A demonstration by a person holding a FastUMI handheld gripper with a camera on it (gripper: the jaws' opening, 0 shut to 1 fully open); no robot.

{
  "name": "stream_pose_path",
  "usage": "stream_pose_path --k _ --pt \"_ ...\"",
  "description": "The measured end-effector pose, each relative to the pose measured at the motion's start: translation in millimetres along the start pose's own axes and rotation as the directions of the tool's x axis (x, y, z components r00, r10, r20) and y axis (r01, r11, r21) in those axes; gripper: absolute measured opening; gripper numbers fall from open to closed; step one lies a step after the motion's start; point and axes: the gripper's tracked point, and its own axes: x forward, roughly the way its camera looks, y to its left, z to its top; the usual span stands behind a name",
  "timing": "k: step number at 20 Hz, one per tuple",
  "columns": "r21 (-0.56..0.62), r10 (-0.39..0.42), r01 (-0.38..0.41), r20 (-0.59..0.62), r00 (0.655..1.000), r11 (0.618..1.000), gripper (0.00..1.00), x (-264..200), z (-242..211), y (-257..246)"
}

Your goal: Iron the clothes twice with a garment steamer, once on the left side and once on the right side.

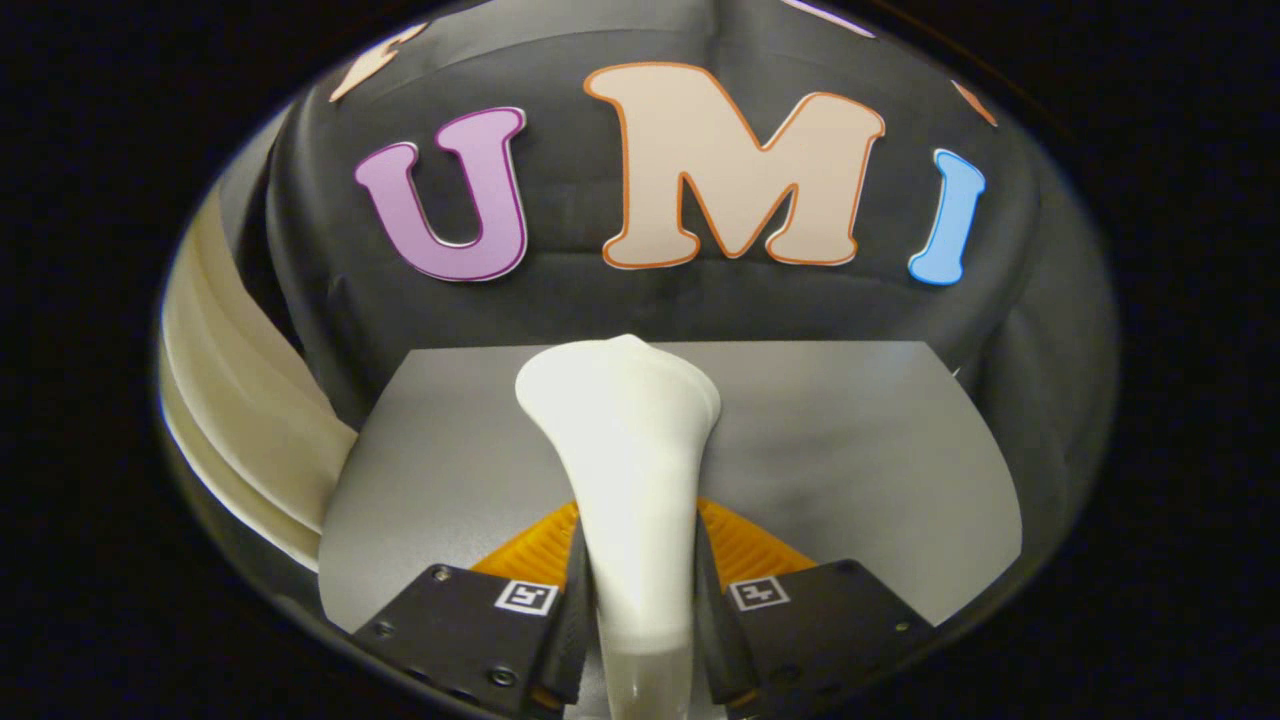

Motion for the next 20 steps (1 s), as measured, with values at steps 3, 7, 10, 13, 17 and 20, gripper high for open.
stream_pose_path --k 3,7,10,13,17,20 --pt "0.03 -0.021 0.021 0.023 1.0 0.999 0.43 -6.8 0.6 -4.3" --pt "0.031 -0.013 0.008 0.167 0.986 0.999 0.42 -42.3 13.6 -4.9" --pt "0.043 -0.046 0.036 0.267 0.963 0.998 0.4 -81.5 11.1 -6.5" --pt "0.016 -0.079 0.078 0.307 0.948 0.997 0.38 -111.7 -12.3 -4.3" --pt "0.024 -0.129 0.129 0.336 0.933 0.991 0.38 -131.7 -52.1 1.1" --pt "0.007 -0.119 0.126 0.384 0.916 0.992 0.38 -158.9 -80.2 16.6"
